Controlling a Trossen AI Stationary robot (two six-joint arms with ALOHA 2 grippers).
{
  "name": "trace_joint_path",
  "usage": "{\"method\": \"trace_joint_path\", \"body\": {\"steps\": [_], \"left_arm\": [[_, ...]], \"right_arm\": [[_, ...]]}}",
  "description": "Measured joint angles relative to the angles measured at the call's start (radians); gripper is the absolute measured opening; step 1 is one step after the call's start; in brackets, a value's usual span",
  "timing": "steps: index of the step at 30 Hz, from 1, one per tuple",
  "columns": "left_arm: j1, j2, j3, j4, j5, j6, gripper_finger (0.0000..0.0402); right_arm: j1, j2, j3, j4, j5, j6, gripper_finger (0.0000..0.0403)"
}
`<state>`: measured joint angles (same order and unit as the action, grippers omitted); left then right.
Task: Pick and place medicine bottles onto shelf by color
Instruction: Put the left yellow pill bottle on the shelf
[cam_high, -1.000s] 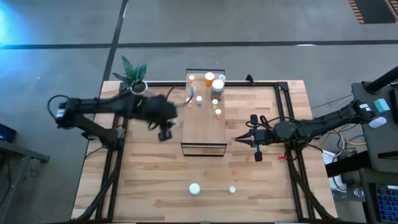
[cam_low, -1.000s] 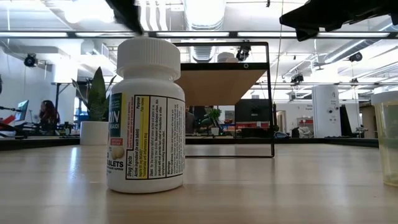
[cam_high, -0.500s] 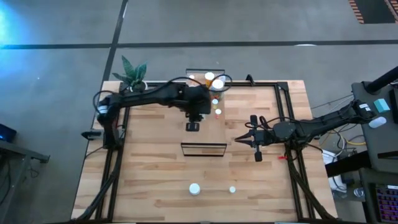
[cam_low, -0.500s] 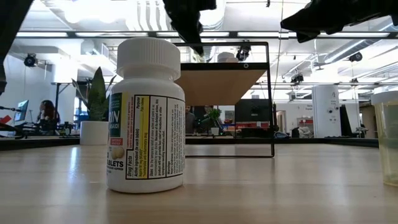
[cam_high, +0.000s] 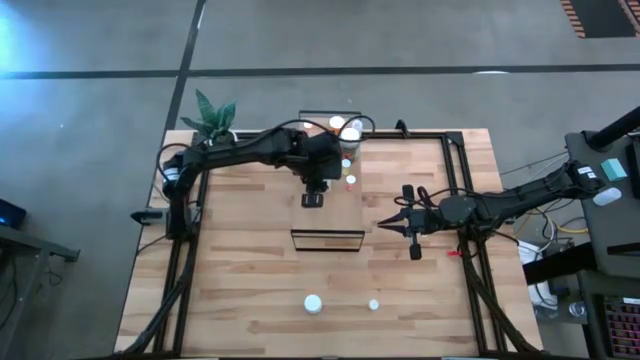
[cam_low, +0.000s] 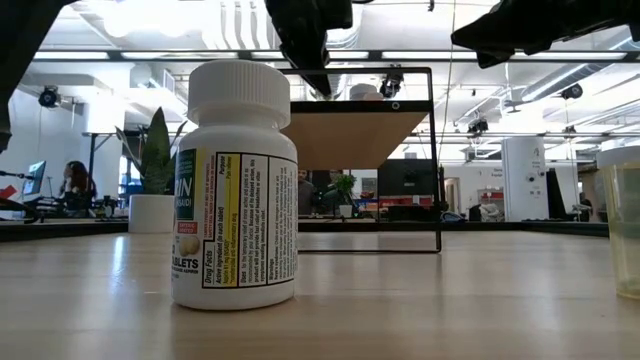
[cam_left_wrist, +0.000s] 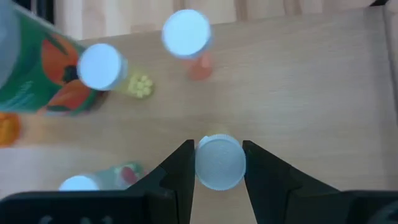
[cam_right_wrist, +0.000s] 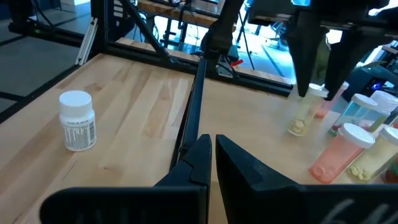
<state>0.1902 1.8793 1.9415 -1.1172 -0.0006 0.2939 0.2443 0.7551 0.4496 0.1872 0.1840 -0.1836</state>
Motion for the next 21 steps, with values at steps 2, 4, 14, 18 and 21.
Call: {"method": "trace_joint_path", "body": {"steps": [2, 4, 14, 18, 21], "left_arm": [[-0.002, 0.000, 0.000, -0.001, 0.012, 0.000, 0.0099], [-0.002, 0.000, 0.000, -0.012, 0.014, -0.002, 0.0099], [-0.003, 0.000, 0.000, -0.044, 0.014, -0.029, 0.0103], [-0.004, 0.000, 0.000, -0.043, 0.014, -0.029, 0.0119], [-0.006, 0.000, 0.002, -0.042, 0.013, -0.029, 0.0136]], "right_arm": [[0.000, 0.000, 0.000, 0.001, 0.000, 0.005, 0.0013], [0.000, 0.000, 0.000, 0.002, 0.000, 0.006, 0.0013], [0.000, 0.000, 0.000, 0.005, 0.000, 0.002, 0.0013], [0.000, 0.000, 0.000, 0.005, 0.000, 0.000, 0.0013], [0.000, 0.000, 0.000, 0.004, 0.000, 0.000, 0.0013]]}}
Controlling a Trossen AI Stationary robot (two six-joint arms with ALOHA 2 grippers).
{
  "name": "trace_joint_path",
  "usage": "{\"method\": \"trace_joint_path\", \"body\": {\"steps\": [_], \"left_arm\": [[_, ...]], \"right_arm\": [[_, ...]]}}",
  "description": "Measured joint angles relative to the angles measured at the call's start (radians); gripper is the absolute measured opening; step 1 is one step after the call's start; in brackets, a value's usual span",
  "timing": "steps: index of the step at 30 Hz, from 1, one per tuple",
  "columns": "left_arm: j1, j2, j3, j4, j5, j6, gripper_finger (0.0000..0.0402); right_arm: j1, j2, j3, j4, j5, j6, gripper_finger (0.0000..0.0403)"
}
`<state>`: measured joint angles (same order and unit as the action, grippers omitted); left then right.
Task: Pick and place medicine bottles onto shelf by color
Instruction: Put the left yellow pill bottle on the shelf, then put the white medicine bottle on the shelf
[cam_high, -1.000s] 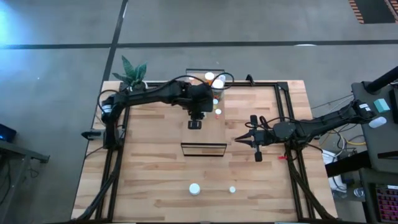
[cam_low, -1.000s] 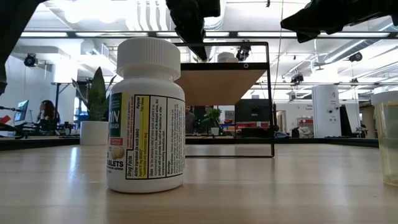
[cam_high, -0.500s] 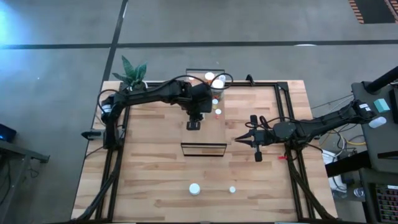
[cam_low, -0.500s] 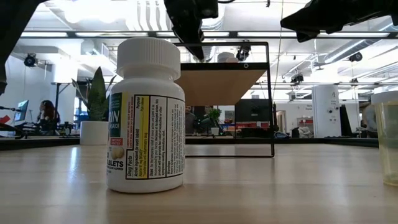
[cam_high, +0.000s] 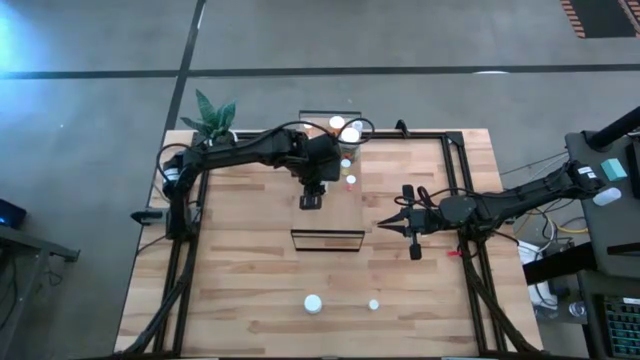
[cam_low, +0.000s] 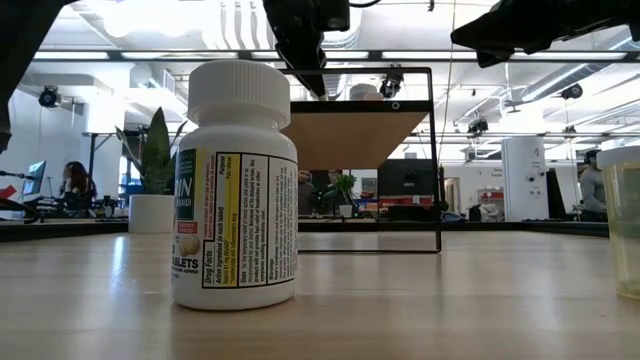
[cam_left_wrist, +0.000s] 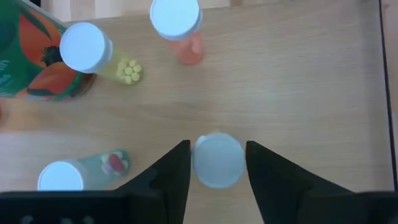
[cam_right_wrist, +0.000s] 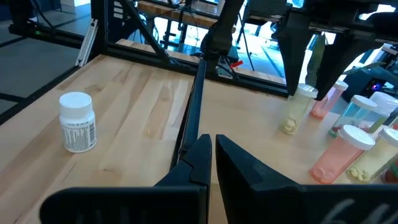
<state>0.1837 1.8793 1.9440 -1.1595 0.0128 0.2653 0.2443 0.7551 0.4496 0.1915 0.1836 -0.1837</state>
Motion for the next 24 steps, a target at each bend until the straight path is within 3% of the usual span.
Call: {"method": "trace_joint_path", "body": {"steps": [9, 17, 24], "left_arm": [[-0.004, -0.033, 0.008, 0.000, 0.000, 0.000, 0.0180], [-0.026, -0.142, 0.000, -0.010, -0.002, -0.034, 0.0189], [-0.163, -0.315, -0.166, 0.055, 0.000, -0.096, 0.0181]], "right_arm": [[0.000, 0.000, 0.003, 0.000, 0.000, 0.000, 0.0013], [0.000, 0.000, 0.017, -0.023, 0.000, -0.012, 0.0013], [0.000, 0.000, 0.017, -0.017, 0.000, -0.037, 0.0013]]}}
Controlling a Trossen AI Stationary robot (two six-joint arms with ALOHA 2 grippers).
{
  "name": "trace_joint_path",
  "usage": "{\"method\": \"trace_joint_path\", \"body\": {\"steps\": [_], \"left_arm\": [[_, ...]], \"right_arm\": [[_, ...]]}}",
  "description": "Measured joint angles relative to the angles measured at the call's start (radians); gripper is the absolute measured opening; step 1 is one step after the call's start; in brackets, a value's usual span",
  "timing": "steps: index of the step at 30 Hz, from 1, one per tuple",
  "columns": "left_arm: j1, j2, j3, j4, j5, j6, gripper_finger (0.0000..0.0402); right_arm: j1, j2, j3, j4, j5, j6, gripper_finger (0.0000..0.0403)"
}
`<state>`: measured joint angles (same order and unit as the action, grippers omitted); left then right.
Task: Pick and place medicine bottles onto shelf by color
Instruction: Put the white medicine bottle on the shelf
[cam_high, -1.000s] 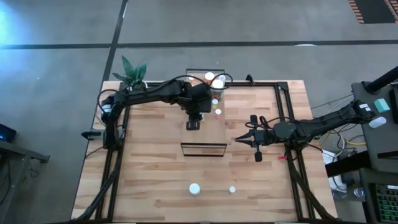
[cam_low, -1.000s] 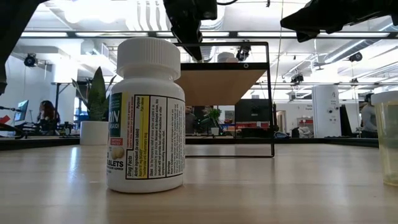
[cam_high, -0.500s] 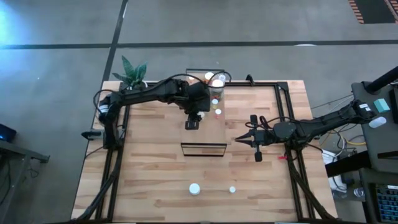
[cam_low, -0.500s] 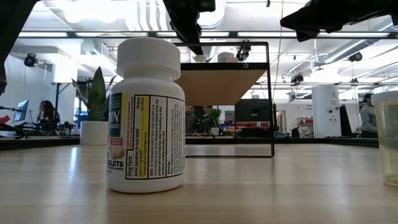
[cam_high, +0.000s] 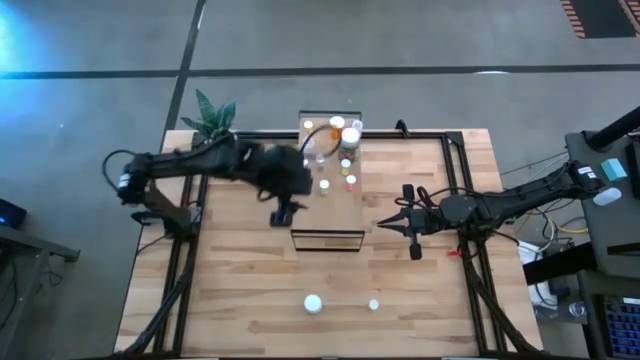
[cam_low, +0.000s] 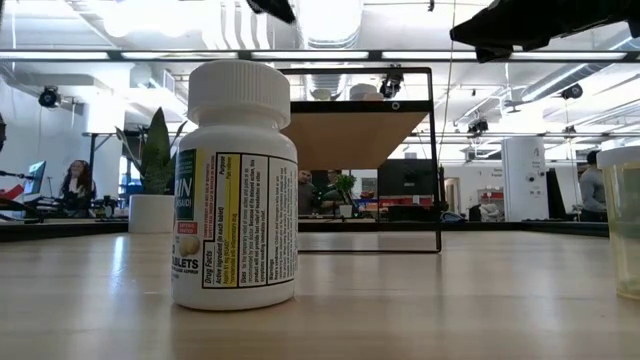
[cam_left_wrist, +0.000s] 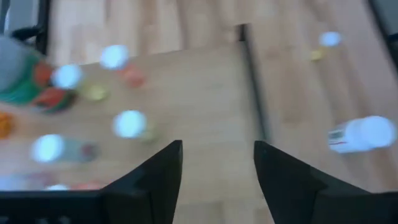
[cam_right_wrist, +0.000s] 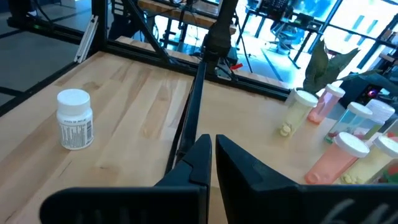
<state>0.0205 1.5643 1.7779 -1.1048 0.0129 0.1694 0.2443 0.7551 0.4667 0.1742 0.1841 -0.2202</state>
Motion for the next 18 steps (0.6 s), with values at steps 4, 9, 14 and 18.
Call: {"method": "trace_joint_path", "body": {"steps": [4, 9, 14, 18], "left_arm": [[-0.116, -0.115, -0.221, 0.221, -0.006, -0.085, 0.0152], [-0.269, -0.218, -0.501, 0.522, -0.078, -0.232, 0.0105], [-0.415, -0.212, -0.626, 0.641, -0.200, -0.384, 0.0059], [-0.516, -0.142, -0.617, 0.643, -0.324, -0.461, 0.0035]], "right_arm": [[0.000, -0.002, 0.000, 0.029, 0.000, -0.008, 0.0013], [0.000, -0.002, 0.000, 0.037, 0.000, 0.001, 0.0013], [0.000, 0.000, -0.003, 0.041, 0.000, 0.000, 0.0013], [0.005, 0.000, -0.003, 0.049, 0.001, 0.019, 0.0013]]}}
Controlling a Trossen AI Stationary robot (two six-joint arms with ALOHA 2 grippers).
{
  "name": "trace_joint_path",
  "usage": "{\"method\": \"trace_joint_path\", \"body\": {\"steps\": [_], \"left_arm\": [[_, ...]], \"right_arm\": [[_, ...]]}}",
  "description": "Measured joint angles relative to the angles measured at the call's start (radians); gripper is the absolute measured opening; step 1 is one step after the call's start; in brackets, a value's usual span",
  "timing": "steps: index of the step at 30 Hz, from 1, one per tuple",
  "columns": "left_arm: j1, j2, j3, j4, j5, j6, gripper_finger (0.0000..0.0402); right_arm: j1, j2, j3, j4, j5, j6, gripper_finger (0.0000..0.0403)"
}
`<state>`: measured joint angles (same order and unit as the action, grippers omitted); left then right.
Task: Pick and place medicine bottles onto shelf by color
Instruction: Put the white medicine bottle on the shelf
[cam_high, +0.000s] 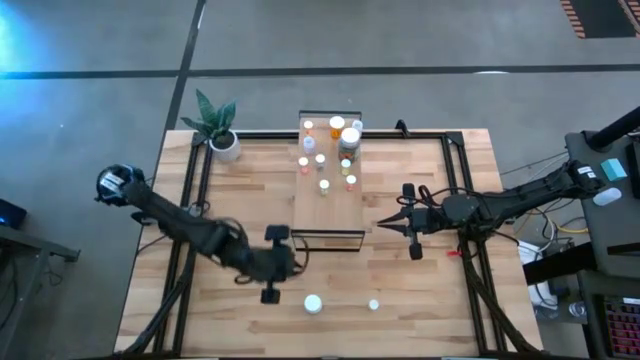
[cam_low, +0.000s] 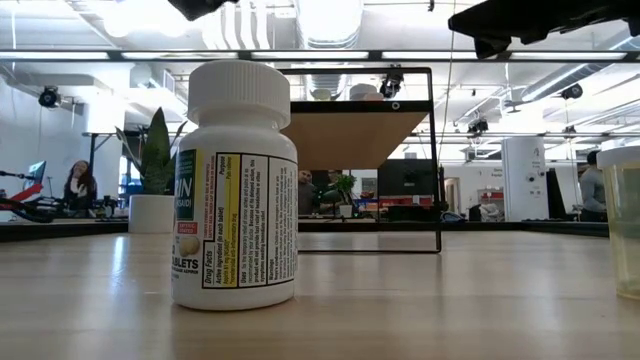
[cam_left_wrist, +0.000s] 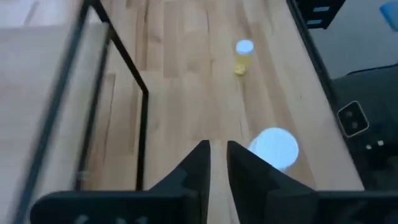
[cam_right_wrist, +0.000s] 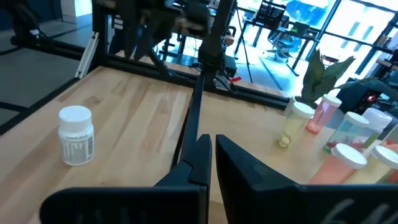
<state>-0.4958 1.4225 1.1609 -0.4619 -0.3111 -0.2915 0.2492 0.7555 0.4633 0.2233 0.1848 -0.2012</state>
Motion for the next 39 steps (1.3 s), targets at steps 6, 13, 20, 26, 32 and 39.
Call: {"method": "trace_joint_path", "body": {"steps": [6, 13, 20, 26, 32, 39], "left_arm": [[-0.075, 0.096, 0.034, 0.000, -0.023, -0.201, 0.0054], [-0.089, 0.150, 0.027, 0.002, -0.036, -0.346, 0.0140], [-0.090, 0.226, 0.034, 0.114, -0.012, -0.353, 0.0219], [-0.091, 0.269, 0.037, 0.183, 0.027, -0.339, 0.0261], [-0.091, 0.282, 0.037, 0.204, 0.045, -0.295, 0.0274], [-0.087, 0.294, 0.086, 0.176, 0.078, -0.060, 0.0275]], "right_arm": [[0.027, 0.000, -0.008, -0.001, 0.001, 0.035, 0.0013], [0.058, 0.001, -0.042, 0.046, 0.005, 0.066, 0.0013], [0.086, 0.000, -0.056, 0.059, 0.026, 0.104, 0.0013], [0.120, 0.001, -0.078, 0.069, 0.028, 0.127, 0.0013], [0.146, 0.000, -0.115, 0.113, 0.060, 0.140, 0.0013], [0.164, 0.000, -0.122, 0.129, 0.079, 0.158, 0.0013]]}}
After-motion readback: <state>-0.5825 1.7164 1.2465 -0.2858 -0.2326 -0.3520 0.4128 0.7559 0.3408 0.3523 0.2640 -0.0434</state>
